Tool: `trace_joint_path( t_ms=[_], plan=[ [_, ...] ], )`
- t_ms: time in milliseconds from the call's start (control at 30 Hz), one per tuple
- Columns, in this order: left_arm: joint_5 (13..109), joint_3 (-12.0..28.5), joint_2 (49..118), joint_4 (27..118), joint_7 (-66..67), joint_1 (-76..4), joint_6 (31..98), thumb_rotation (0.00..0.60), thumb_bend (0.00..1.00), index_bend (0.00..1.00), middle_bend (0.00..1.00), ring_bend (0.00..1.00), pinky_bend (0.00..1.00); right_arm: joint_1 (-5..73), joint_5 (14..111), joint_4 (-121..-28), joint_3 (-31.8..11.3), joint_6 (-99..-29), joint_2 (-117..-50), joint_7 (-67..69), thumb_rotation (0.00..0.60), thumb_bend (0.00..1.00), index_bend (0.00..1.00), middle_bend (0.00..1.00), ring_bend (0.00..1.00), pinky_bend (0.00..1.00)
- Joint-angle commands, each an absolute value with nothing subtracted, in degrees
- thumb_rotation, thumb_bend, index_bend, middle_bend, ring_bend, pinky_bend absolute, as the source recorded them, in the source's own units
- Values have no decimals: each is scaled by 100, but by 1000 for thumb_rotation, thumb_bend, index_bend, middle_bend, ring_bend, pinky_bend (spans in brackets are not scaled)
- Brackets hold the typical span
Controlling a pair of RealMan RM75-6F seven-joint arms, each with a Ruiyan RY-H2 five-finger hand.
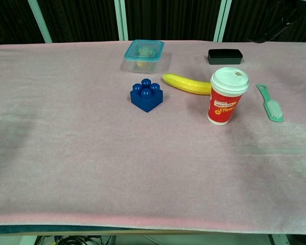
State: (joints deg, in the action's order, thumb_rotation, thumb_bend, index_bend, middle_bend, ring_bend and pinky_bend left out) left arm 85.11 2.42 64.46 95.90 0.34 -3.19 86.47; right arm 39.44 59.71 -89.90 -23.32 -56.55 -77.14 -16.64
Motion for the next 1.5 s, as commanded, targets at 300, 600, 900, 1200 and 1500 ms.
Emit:
trace_joint_path(
  t_ms=[300,600,900,1200,1500],
  plan=[
    [8505,238,6429,9614,6,-297,8671,600,580,191,109,23,0,3979,5854,-9419,-2229,-5809,-7493,-1811,600,249,37,0,0,156],
    [8478,238,6434,9618,45,-326,8605,600,581,190,109,23,3,3974,5751,-9502,-2079,-5991,-7432,-1987,600,256,37,0,0,156],
    [8477,237,6421,9625,27,-325,8602,600,581,190,108,23,3,3964,5893,-9473,-1830,-6240,-7478,-2295,600,258,37,0,0,156],
    [8477,229,6395,9633,-4,-319,8597,600,581,190,109,23,3,3747,5458,-9927,-1715,-6487,-7200,-2576,600,259,37,0,0,156],
    [8460,222,6403,9652,49,-326,8569,600,581,190,108,23,3,3259,4965,-11088,-1267,-6831,-6595,-2948,600,248,47,0,0,156]
  ],
)
